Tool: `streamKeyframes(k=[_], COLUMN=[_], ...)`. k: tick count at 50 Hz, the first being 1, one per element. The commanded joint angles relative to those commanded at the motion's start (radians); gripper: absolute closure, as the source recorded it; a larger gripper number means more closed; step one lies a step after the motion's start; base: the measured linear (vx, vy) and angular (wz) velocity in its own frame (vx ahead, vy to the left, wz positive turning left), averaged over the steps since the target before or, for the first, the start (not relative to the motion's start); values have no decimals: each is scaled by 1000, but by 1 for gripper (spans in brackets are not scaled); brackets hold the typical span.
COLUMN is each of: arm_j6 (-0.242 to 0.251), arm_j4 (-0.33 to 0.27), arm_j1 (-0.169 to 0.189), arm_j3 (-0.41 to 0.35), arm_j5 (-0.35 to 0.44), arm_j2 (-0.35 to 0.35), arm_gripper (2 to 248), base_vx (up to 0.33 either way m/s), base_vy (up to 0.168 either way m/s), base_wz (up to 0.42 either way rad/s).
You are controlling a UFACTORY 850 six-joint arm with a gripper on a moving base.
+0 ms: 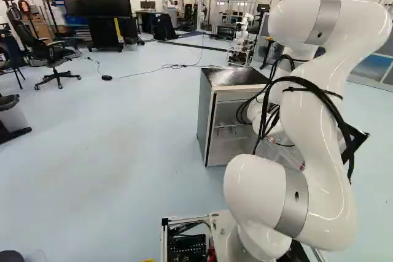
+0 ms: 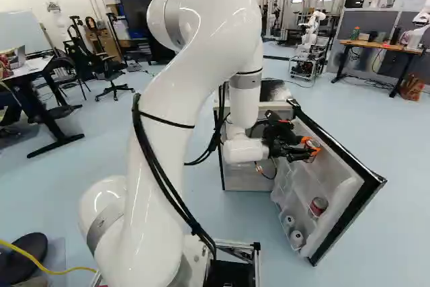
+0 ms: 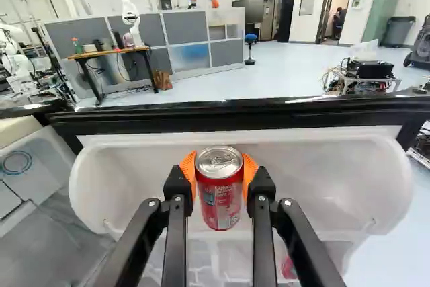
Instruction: Grab a drink from the fridge
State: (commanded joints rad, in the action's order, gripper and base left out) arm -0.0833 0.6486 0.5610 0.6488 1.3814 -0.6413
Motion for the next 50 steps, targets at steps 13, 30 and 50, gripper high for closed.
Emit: streamKeyframes(k=[13, 30, 50], arm_j6=[0, 0, 0], arm_j4=[0, 0, 0], arm_j1=[0, 4, 6], arm_j3=[-52, -153, -172], arm_j5=[54, 131, 135], arm_j2=[37, 102, 114], arm_gripper=[160, 210, 226], base_vx=[0, 0, 0], base_vy=[0, 0, 0], base_wz=[0, 0, 0])
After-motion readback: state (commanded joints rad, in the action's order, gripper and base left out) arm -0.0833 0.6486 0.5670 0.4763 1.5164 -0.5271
